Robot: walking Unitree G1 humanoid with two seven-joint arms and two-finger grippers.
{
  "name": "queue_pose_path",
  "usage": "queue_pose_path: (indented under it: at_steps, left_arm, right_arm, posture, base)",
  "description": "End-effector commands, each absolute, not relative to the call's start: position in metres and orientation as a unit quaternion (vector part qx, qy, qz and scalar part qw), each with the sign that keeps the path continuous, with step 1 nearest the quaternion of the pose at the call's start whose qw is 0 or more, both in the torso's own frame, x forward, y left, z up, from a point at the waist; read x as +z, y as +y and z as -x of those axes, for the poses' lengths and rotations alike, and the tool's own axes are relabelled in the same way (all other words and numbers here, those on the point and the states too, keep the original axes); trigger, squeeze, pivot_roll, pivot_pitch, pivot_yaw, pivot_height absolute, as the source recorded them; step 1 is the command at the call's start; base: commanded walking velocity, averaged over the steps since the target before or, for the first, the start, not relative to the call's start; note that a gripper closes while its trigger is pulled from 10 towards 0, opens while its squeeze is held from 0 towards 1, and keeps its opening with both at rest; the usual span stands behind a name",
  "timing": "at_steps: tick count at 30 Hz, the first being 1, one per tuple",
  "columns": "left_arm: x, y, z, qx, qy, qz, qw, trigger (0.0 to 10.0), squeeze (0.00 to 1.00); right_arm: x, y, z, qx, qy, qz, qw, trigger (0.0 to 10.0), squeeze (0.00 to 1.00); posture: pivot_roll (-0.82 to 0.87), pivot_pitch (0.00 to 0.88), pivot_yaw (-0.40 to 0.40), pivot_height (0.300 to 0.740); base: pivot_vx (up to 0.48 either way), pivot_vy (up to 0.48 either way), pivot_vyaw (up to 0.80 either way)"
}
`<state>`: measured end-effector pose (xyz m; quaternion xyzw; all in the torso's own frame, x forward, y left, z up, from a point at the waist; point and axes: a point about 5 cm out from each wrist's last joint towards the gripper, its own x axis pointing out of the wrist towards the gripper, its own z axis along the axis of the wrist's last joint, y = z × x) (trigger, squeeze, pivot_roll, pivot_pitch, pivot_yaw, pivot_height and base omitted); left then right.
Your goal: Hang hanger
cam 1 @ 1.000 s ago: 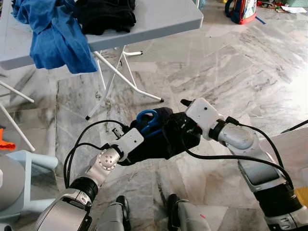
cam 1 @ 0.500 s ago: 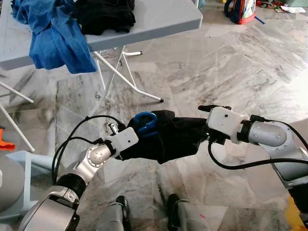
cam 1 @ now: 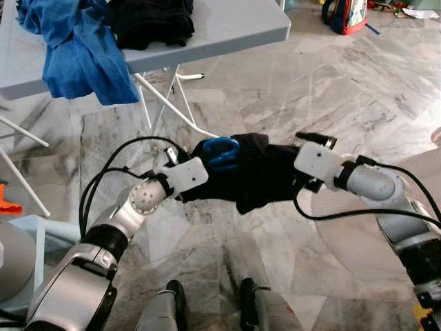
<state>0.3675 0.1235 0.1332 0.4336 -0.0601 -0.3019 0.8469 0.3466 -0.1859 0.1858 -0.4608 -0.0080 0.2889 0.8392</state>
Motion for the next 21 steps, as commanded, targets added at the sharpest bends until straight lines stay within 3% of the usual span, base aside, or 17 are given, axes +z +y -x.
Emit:
queue_pose_path:
  at_steps: [1, 9, 10, 11, 12, 13, 14, 21]
  left_arm:
    - [0.142, 0.116, -0.37, -0.302, -0.081, -0.438, 0.843, 0.4, 0.0]
    - [0.154, 0.105, -0.377, -0.304, -0.099, -0.458, 0.829, 0.5, 0.0]
    - [0.155, 0.102, -0.376, -0.31, -0.106, -0.462, 0.824, 0.5, 0.0]
    - [0.156, 0.099, -0.376, -0.314, -0.111, -0.463, 0.821, 0.7, 0.0]
    - [0.157, 0.098, -0.376, -0.316, -0.114, -0.464, 0.82, 0.7, 0.0]
    - [0.157, 0.097, -0.375, -0.318, -0.116, -0.465, 0.818, 0.7, 0.0]
    - [0.157, 0.095, -0.375, -0.322, -0.119, -0.466, 0.816, 0.7, 0.0]
    - [0.154, 0.089, -0.371, -0.34, -0.131, -0.474, 0.802, 0.9, 0.0]
  right_arm:
    - [0.182, -0.187, -0.348, 0.281, -0.004, 0.462, 0.841, 10.0, 1.0]
    - [0.182, -0.181, -0.354, 0.294, -0.009, 0.465, 0.835, 10.0, 1.0]
    - [0.181, -0.18, -0.354, 0.306, -0.005, 0.462, 0.832, 3.1, 0.97]
    - [0.179, -0.179, -0.355, 0.317, 0.0, 0.464, 0.827, 0.0, 0.54]
    - [0.179, -0.178, -0.354, 0.321, 0.001, 0.466, 0.825, 0.0, 0.54]
    - [0.178, -0.178, -0.354, 0.325, 0.004, 0.466, 0.823, 0.0, 0.11]
    - [0.177, -0.178, -0.355, 0.33, 0.006, 0.466, 0.821, 0.0, 0.0]
    - [0.16, -0.172, -0.356, 0.379, 0.055, 0.47, 0.795, 0.0, 0.0]
  posture:
    - [-0.16, 0.298, -0.004, 0.74]
    - [-0.16, 0.305, 0.001, 0.74]
    - [-0.16, 0.304, 0.001, 0.74]
    - [-0.16, 0.305, 0.001, 0.74]
    - [-0.16, 0.305, 0.001, 0.74]
    - [-0.16, 0.305, 0.001, 0.74]
    - [-0.16, 0.304, 0.001, 0.74]
    - [-0.16, 0.304, 0.001, 0.74]
  base:
    - [0.0, 0.0, 0.0]
    - [0.0, 0.0, 0.0]
    - [0.0, 0.0, 0.0]
    - [0.0, 0.0, 0.0]
    - [0.0, 0.0, 0.0]
    - [0.0, 0.0, 0.0]
    - [0.0, 0.0, 0.0]
    - [0.0, 0.0, 0.0]
